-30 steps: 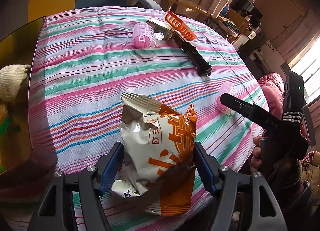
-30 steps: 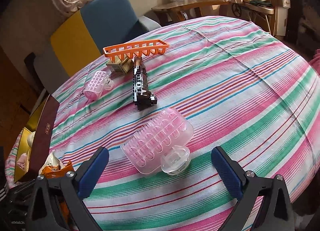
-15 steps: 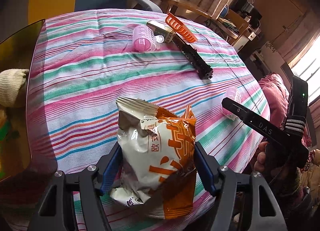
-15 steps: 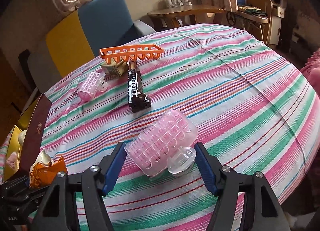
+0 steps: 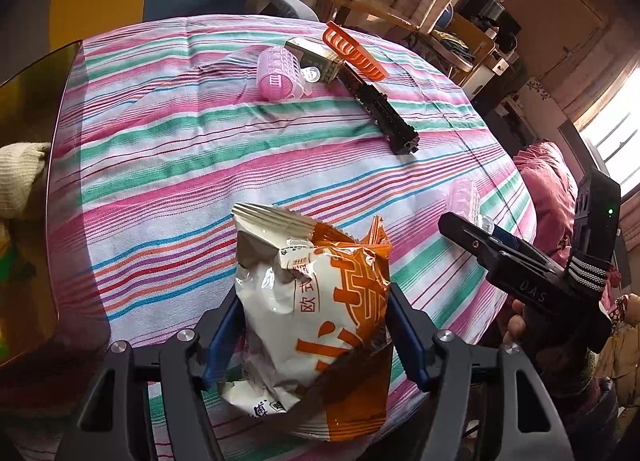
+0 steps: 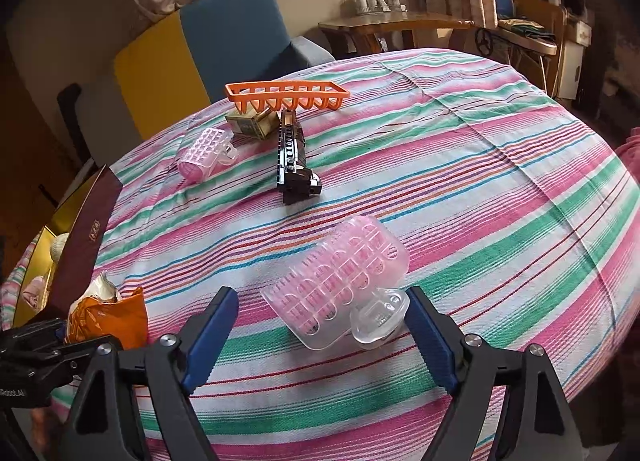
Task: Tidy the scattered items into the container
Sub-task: 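Carry snack bag and pink roller toward the gold tray with both grippers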
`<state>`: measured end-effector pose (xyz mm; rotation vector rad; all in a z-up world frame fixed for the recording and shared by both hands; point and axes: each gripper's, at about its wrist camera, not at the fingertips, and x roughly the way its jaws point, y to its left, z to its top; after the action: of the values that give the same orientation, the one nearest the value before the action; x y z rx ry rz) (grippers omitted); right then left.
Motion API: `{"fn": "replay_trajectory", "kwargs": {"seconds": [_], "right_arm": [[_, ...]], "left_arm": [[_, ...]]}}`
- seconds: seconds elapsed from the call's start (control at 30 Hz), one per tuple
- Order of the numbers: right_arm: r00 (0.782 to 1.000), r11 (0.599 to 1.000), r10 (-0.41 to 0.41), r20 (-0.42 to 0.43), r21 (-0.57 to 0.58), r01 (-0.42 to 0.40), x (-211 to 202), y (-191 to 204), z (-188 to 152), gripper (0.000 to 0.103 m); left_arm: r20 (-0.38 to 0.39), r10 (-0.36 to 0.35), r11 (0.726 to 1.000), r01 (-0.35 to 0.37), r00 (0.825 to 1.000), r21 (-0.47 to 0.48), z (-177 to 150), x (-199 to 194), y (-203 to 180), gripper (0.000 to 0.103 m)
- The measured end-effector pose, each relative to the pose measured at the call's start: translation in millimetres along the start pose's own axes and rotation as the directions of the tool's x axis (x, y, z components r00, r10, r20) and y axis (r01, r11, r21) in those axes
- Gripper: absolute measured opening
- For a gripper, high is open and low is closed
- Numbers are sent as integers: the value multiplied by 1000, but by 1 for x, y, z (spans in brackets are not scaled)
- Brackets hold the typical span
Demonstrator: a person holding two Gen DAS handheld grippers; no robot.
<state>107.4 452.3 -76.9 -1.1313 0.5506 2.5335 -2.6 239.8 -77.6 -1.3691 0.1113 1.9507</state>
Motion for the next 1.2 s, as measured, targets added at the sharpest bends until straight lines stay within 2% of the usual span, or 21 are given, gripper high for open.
{"fn": "replay_trajectory", "kwargs": {"seconds": [0.1, 0.37, 0.8, 0.97, 1.2], "right_arm": [[1000, 1000, -21, 2, -18, 21, -2, 1, -2, 67], [999, 999, 34, -11, 4, -34, -10, 2, -4, 67], [989, 982, 147, -14, -119, -147, -19, 64, 2, 67], [972, 961, 233, -10, -153, -232, -25, 97, 14, 67], [931, 905, 364, -16, -233, -357, -29, 162, 35, 67]], "left_arm": [[12, 14, 1000, -14, 1000, 6, -4, -4, -1, 65], [46, 33, 999, -34, 998, 7, -14, -17, 3, 65], [149, 39, 999, -42, 988, 14, -18, -52, 9, 64], [200, 54, 998, -47, 978, -39, -18, -78, 25, 64], [289, 123, 981, -73, 949, -179, -21, -123, 72, 64]]}}
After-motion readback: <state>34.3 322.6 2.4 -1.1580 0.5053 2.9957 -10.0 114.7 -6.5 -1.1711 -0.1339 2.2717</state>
